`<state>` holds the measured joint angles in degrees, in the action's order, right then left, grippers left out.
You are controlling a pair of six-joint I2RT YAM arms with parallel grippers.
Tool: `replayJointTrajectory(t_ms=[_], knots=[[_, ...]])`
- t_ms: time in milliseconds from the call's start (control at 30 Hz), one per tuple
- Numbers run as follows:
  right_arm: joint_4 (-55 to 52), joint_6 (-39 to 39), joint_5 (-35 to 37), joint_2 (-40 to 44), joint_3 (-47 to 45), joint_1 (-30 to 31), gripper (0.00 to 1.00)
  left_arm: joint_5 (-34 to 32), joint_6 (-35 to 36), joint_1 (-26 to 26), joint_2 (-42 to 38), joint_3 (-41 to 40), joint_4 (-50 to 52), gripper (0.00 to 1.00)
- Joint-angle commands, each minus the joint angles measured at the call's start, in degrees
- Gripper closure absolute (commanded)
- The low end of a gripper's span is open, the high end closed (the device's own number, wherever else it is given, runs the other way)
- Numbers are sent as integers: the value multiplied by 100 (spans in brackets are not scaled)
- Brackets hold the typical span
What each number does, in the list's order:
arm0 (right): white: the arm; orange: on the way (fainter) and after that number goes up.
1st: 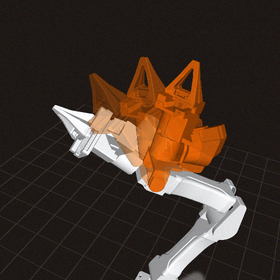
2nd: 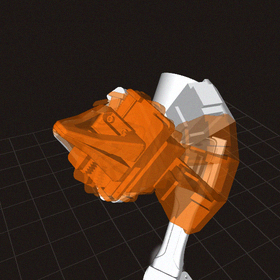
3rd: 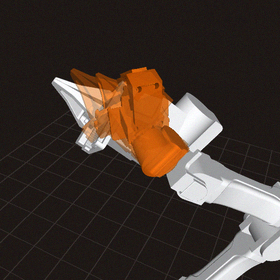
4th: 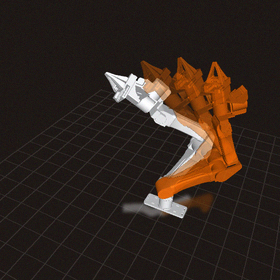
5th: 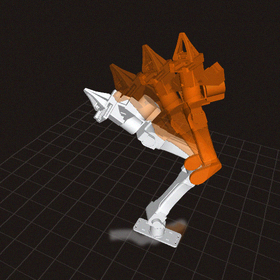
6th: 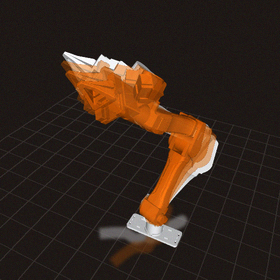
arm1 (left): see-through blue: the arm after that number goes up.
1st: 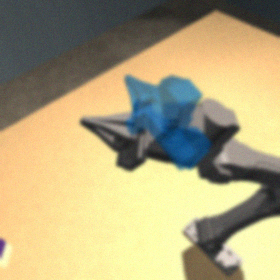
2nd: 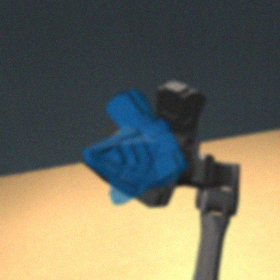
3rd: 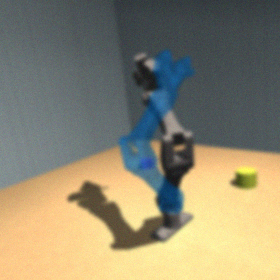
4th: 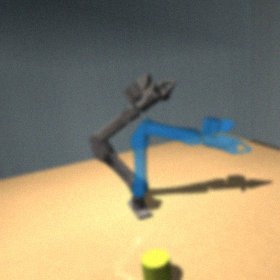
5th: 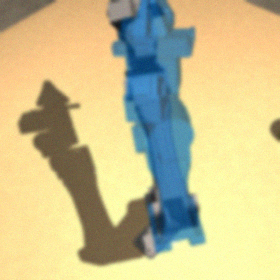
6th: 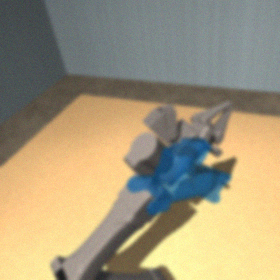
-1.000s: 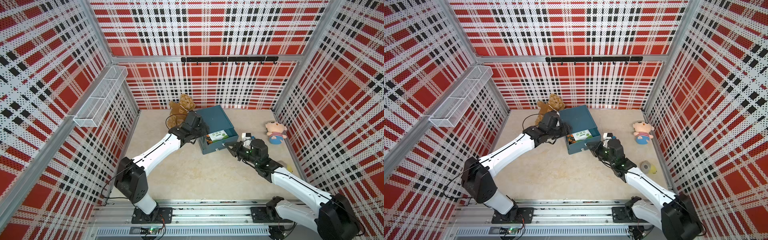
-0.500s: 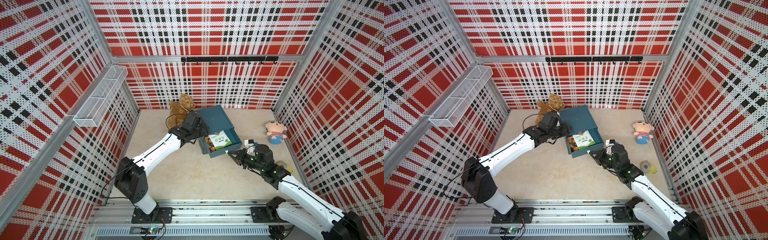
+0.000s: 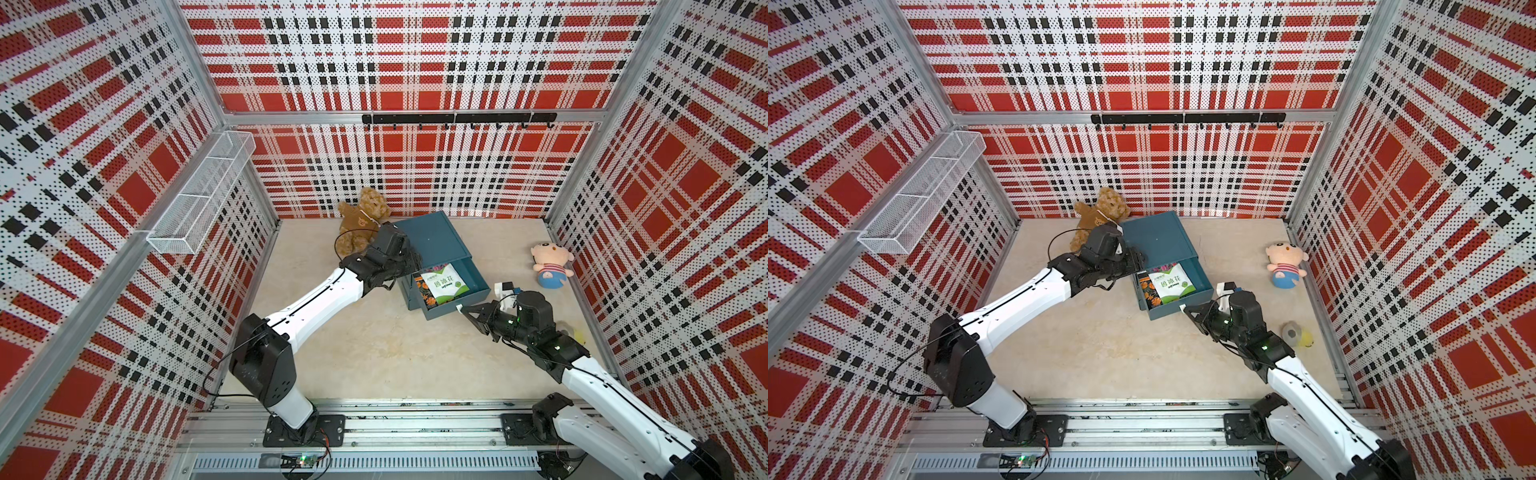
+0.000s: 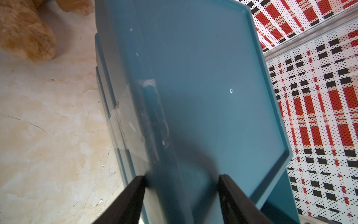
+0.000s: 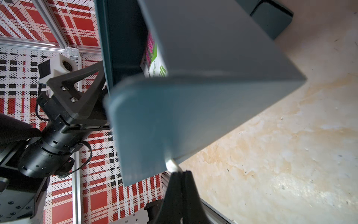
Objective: Take the seed bags out of the drawer
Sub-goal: Open the drawer in the storage box.
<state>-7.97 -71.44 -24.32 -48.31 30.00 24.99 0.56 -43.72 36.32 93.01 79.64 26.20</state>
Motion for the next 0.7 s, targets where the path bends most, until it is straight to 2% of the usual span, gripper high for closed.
replayJointTrajectory(t_ms=[0,267,667], knots=[[-609,204,-85,55,130,-20,100,82,8,127,217,-176,362,36],[-923,324,-55,70,462,-47,100,56,-22,157,287,-143,366,36],[-935,342,-102,201,261,-86,100,60,-31,183,357,-92,364,36]])
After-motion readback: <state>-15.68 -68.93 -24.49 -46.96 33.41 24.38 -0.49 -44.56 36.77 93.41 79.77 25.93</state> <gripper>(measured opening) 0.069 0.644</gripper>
